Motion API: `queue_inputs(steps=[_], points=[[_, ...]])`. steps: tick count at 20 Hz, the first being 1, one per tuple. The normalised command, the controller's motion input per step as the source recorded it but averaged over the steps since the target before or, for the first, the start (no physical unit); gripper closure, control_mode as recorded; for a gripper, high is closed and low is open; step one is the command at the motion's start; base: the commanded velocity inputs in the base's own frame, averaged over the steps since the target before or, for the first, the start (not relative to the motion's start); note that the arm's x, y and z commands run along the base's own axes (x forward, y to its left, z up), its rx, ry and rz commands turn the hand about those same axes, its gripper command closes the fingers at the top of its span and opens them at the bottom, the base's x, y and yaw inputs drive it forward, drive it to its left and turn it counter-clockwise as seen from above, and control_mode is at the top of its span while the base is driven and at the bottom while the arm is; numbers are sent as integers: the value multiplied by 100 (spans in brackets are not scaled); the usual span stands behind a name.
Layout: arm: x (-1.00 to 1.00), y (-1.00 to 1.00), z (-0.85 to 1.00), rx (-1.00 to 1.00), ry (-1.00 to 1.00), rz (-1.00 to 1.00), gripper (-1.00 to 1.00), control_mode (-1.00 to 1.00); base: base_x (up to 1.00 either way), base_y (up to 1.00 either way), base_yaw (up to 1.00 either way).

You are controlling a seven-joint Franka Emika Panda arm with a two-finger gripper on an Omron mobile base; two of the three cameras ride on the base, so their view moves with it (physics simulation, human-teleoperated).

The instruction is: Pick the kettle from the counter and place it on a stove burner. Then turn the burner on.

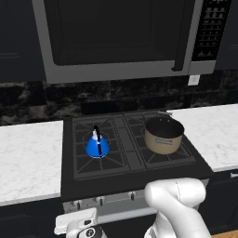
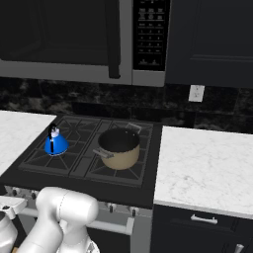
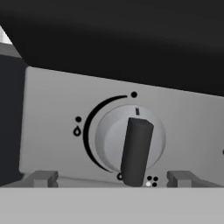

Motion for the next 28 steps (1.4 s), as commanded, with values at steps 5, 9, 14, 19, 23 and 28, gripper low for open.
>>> queue_inputs(steps=[5,9,14,19,23,28], points=[[0,0,6,0,-3,0,-100,-100,0,0,0],[0,0,10,0,0,0,-100,-100,0,0,0],[0,-2,23,0,0,0,-100,-100,0,0,0],[0,-6,12,0,0,0,-100,-100,0,0,0],[0,-9,-16,0,0,0,-100,-100,0,0,0],[0,-3,-7,0,0,0,-100,-100,0,0,0]])
